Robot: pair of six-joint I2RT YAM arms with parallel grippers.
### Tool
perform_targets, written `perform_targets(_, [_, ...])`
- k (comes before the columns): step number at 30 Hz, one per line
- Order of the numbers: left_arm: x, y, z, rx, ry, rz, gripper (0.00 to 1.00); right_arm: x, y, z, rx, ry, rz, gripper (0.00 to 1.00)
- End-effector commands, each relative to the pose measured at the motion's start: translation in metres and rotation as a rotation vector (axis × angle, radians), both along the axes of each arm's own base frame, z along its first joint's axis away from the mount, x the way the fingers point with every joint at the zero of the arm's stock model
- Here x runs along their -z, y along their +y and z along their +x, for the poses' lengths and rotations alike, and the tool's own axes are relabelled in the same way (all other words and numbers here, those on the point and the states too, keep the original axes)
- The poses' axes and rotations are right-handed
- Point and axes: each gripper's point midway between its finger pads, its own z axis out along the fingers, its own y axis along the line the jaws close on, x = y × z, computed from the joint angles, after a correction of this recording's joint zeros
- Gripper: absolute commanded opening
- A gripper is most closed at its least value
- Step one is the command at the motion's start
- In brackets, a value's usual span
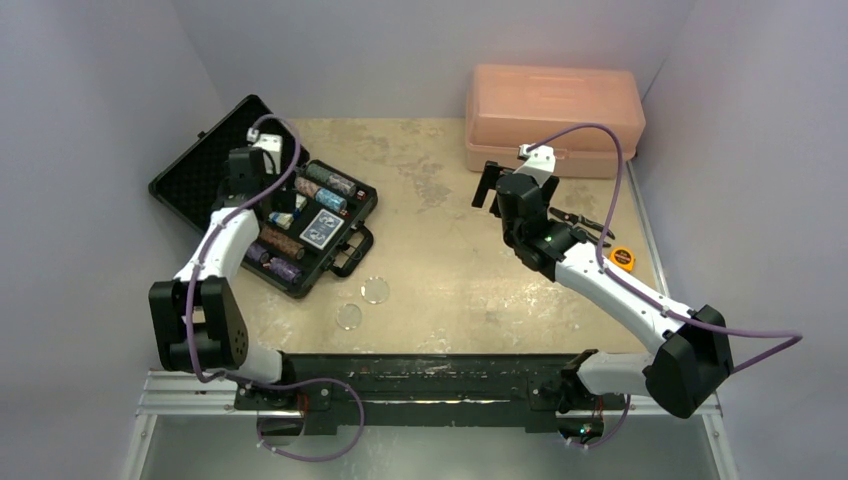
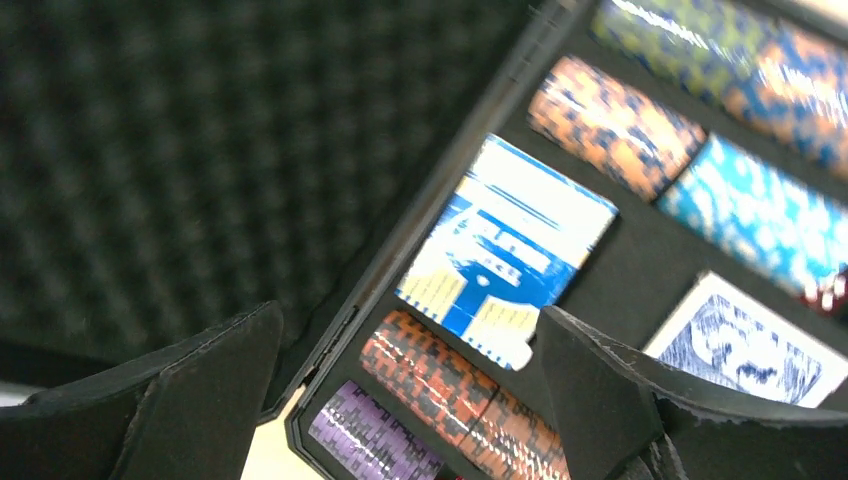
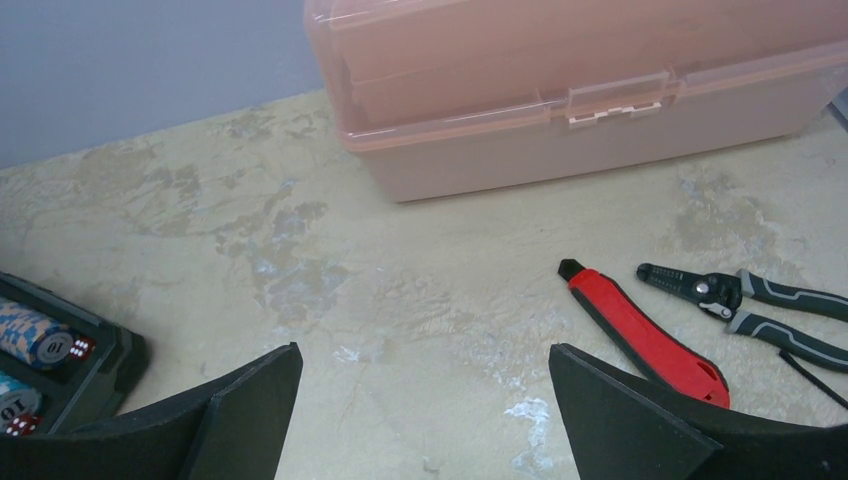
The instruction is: Pack up texas hold em set
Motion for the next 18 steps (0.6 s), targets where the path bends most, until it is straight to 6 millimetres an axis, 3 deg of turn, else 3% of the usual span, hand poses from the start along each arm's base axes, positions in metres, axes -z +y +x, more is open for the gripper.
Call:
perform_targets(1, [-0.037, 0.031, 0.011, -0.375, -0.202, -0.277, 1.00, -0.013, -0.004, -0.001, 0.021, -0.046, 0.006, 0.99])
perform_targets(8, [-0.027, 0.032, 0.004, -0.510, -0.022, -0.353, 0.98, -0.012, -0.002, -0.001, 0.013, -0.044, 0.007, 0.99])
perform_targets(18, [0.010, 0.016, 0.011, -0.575, 0.107, -0.472, 0.70, -0.012, 0.000, -0.002, 0.011, -0.045, 0.003, 0.99])
